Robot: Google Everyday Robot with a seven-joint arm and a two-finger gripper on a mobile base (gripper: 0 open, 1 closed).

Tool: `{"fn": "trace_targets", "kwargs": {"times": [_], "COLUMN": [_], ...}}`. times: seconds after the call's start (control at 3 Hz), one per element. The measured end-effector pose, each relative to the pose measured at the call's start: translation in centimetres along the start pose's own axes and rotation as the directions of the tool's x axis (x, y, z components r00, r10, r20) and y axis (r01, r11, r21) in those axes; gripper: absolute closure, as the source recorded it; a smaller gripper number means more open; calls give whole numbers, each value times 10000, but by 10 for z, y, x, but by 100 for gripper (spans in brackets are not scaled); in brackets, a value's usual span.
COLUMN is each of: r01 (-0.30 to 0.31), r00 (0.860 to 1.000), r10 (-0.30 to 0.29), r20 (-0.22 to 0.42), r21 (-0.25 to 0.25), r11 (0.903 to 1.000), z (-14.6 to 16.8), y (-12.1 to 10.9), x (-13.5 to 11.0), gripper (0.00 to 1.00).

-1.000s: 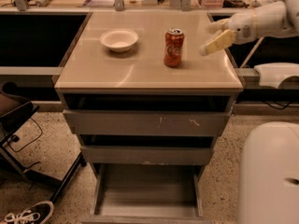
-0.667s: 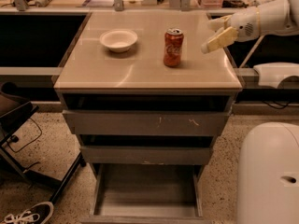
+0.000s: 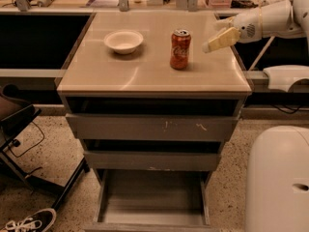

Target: Place coke can into bottom drawer

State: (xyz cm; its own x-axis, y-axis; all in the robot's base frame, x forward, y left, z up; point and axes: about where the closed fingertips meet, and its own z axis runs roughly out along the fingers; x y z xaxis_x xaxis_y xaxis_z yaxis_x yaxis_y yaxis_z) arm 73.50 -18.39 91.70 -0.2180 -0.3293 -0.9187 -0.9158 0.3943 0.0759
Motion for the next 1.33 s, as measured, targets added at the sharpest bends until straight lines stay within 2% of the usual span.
{"fn": "trace_targets", "kwargs": {"times": [0.33, 0.67, 1.0, 1.33], "r01": [-708, -714, -986, -1220], "r00": [9967, 9972, 9948, 9910], "r10": [634, 671, 958, 1201], "r20": [502, 344, 355, 598], "r21": [1652, 1444, 880, 288], "r11": [9837, 9869, 9912, 9921], "z": [30, 32, 35, 37], "y": [-43, -37, -20, 3], "x": [-13, -5, 2, -14], "gripper": [0, 0, 0, 0]}}
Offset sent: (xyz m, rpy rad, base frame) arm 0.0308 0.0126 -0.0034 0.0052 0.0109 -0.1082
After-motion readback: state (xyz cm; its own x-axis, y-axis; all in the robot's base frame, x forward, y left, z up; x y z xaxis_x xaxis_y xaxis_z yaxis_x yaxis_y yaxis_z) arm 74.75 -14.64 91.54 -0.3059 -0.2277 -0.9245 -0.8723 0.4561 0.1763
